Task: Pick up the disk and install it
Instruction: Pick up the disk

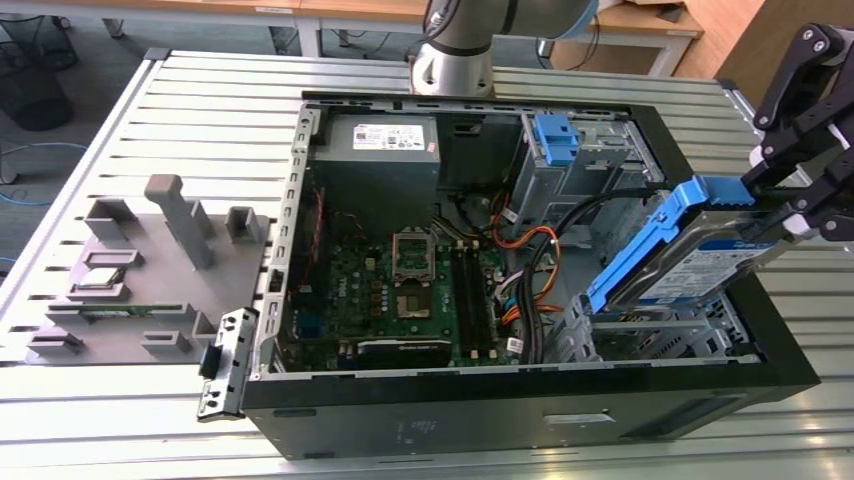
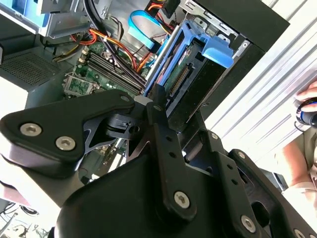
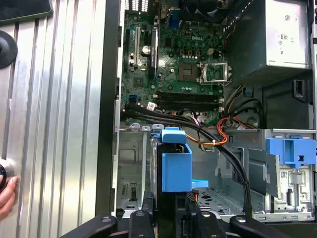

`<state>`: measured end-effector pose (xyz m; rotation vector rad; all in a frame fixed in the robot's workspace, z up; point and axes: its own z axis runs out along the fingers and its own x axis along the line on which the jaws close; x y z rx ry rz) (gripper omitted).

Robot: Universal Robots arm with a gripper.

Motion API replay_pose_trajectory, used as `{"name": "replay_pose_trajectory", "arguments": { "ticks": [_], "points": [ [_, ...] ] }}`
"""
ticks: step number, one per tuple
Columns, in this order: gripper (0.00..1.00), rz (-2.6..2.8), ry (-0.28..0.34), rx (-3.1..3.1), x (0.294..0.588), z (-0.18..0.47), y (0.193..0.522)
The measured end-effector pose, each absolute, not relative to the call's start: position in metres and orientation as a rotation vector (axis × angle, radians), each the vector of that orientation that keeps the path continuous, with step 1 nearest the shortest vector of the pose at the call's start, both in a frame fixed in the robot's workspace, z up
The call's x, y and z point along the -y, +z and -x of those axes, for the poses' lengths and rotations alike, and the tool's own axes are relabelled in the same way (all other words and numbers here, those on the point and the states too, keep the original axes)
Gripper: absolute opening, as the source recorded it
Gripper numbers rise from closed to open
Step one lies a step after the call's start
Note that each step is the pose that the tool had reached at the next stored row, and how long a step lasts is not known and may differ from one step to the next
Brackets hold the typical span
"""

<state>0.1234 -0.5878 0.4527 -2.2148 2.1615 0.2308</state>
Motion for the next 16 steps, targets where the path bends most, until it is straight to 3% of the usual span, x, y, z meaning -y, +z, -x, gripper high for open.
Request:
{"name": "replay_pose_trajectory", "arguments": {
  "ticks": [16],
  "points": [
    [0.35,2.19,0.23,-2.185,0.588,-0.1217,0.4514]
  ]
}}
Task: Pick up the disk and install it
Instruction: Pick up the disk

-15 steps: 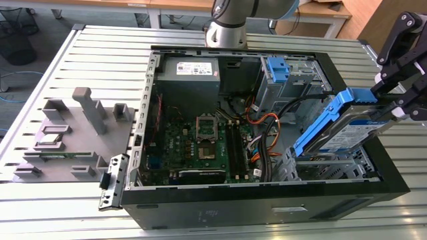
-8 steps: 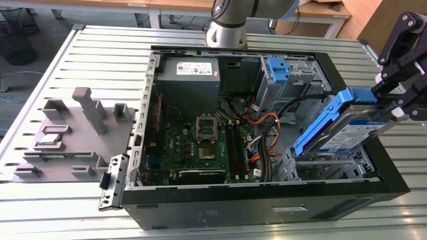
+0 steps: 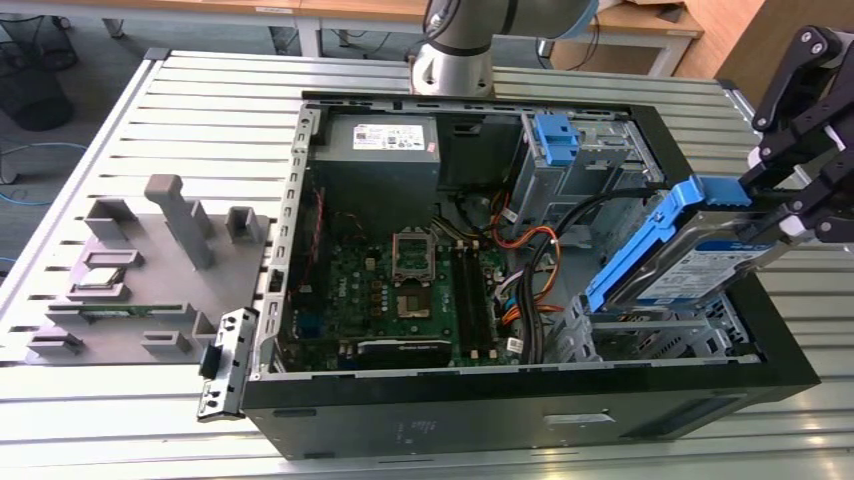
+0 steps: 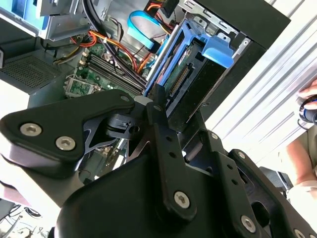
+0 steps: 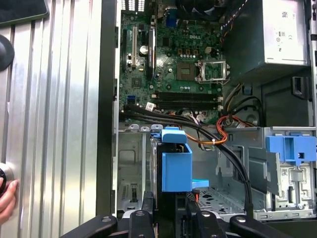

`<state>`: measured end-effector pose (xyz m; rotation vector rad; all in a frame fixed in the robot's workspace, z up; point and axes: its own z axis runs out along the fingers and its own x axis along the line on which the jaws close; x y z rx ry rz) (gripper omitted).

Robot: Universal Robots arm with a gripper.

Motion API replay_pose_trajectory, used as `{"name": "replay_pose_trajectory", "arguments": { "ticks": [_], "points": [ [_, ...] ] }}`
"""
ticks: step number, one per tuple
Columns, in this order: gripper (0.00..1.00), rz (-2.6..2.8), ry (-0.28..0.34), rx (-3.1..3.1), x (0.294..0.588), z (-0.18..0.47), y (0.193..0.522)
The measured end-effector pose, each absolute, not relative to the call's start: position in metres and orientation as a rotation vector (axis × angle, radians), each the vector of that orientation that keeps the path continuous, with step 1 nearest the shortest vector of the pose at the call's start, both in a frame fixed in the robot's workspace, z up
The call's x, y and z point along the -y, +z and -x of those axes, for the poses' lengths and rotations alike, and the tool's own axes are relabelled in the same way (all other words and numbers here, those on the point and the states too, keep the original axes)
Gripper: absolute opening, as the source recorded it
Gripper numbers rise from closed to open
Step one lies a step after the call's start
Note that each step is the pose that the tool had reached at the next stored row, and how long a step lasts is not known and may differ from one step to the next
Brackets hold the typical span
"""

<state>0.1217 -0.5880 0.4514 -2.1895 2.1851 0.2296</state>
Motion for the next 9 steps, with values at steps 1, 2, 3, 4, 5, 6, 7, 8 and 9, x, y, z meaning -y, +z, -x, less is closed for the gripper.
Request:
{"name": "replay_pose_trajectory", "arguments": {
  "ticks": [1,2,3,4,5,6,7,8,9],
  "points": [
    [0.35,2.19,0.23,-2.185,0.588,-0.1214,0.4513],
    [0.35,2.19,0.23,-2.185,0.588,-0.1212,0.4512],
    [0.35,2.189,0.23,-2.185,0.588,-0.1209,0.4511],
    [0.35,2.19,0.23,-2.185,0.588,-0.1208,0.451],
    [0.35,2.189,0.23,-2.185,0.588,-0.1207,0.4505],
    [0.35,2.189,0.23,-2.185,0.588,-0.1206,0.45],
    [0.35,2.19,0.23,-2.185,0.588,-0.1206,0.4495],
    [0.35,2.19,0.23,-2.185,0.588,-0.1206,0.4491],
    [0.35,2.19,0.23,-2.185,0.588,-0.1206,0.449]
  ]
}}
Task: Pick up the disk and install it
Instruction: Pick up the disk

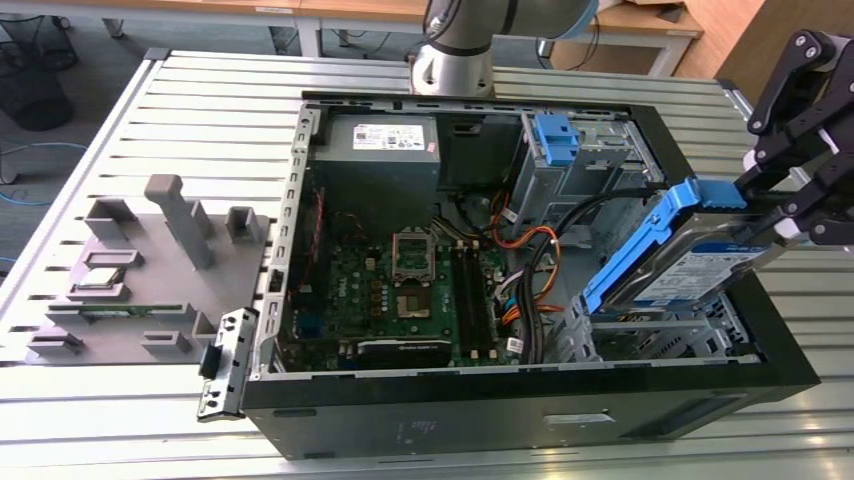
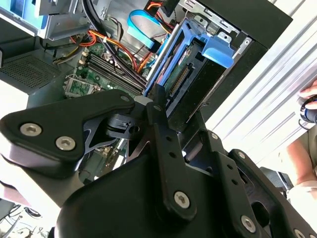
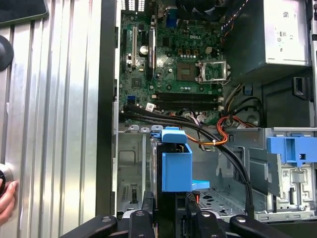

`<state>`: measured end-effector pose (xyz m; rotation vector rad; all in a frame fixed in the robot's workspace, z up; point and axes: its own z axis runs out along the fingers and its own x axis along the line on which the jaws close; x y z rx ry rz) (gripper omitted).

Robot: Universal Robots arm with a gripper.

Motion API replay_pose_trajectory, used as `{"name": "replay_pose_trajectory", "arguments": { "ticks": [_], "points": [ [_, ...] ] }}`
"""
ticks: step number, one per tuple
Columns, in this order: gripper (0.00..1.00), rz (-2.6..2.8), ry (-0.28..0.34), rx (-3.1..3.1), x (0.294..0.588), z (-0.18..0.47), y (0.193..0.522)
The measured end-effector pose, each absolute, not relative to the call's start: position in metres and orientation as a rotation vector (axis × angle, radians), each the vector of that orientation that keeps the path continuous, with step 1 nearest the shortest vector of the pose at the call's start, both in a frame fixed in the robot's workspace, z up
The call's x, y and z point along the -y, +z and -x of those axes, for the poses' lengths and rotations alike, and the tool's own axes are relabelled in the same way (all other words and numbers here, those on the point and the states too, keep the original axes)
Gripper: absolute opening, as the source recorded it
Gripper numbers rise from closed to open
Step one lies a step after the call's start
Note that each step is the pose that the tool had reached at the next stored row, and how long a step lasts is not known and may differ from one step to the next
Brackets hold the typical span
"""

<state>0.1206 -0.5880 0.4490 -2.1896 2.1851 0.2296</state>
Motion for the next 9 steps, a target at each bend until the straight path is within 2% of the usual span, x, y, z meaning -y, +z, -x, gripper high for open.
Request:
{"name": "replay_pose_trajectory", "arguments": {
  "ticks": [9],
  "points": [
    [0.35,2.19,0.229,-2.185,0.5885,-0.1206,0.4483]
  ]
}}
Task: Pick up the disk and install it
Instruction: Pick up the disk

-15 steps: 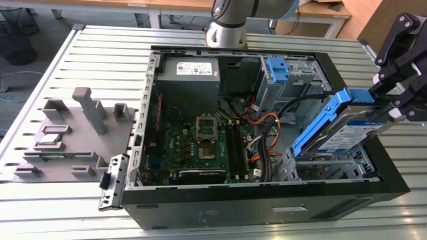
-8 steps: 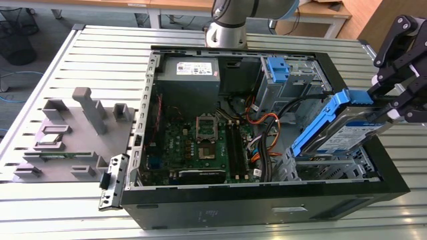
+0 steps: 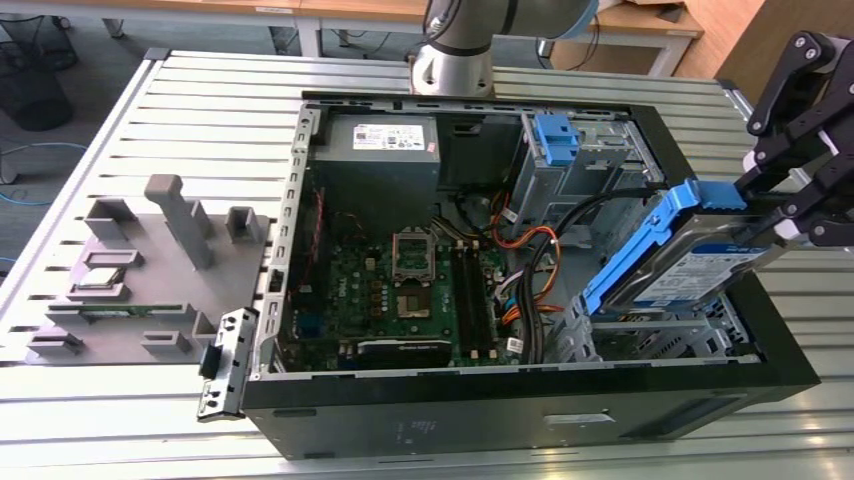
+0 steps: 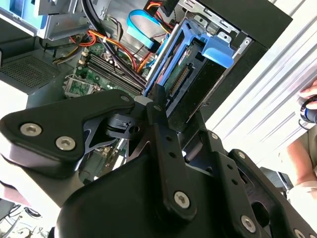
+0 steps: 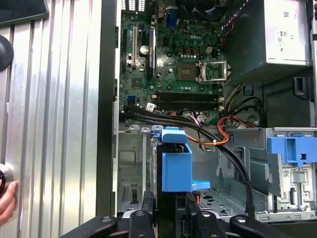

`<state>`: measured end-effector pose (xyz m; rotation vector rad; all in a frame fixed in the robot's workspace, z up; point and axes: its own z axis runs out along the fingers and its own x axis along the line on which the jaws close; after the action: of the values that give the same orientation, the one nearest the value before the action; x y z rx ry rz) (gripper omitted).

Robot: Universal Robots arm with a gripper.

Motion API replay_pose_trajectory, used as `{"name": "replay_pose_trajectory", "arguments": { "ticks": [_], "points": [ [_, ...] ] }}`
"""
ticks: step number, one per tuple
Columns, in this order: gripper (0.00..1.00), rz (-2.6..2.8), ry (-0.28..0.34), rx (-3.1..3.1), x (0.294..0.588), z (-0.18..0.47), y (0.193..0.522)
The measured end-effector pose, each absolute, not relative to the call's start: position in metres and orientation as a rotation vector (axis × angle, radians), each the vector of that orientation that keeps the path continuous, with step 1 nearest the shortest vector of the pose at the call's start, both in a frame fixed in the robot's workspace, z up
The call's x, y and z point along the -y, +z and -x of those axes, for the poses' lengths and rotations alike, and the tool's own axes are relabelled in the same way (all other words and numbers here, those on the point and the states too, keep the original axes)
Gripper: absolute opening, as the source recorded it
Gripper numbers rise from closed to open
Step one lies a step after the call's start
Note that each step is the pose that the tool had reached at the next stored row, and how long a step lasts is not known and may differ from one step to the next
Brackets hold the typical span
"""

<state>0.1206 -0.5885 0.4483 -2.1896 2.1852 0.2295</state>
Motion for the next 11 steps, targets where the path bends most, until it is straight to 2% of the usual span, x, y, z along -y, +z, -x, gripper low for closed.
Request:
{"name": "replay_pose_trajectory", "arguments": {
  "ticks": [11],
  "points": [
    [0.35,2.189,0.23,-2.185,0.5888,-0.1206,0.4384]
  ]
}}
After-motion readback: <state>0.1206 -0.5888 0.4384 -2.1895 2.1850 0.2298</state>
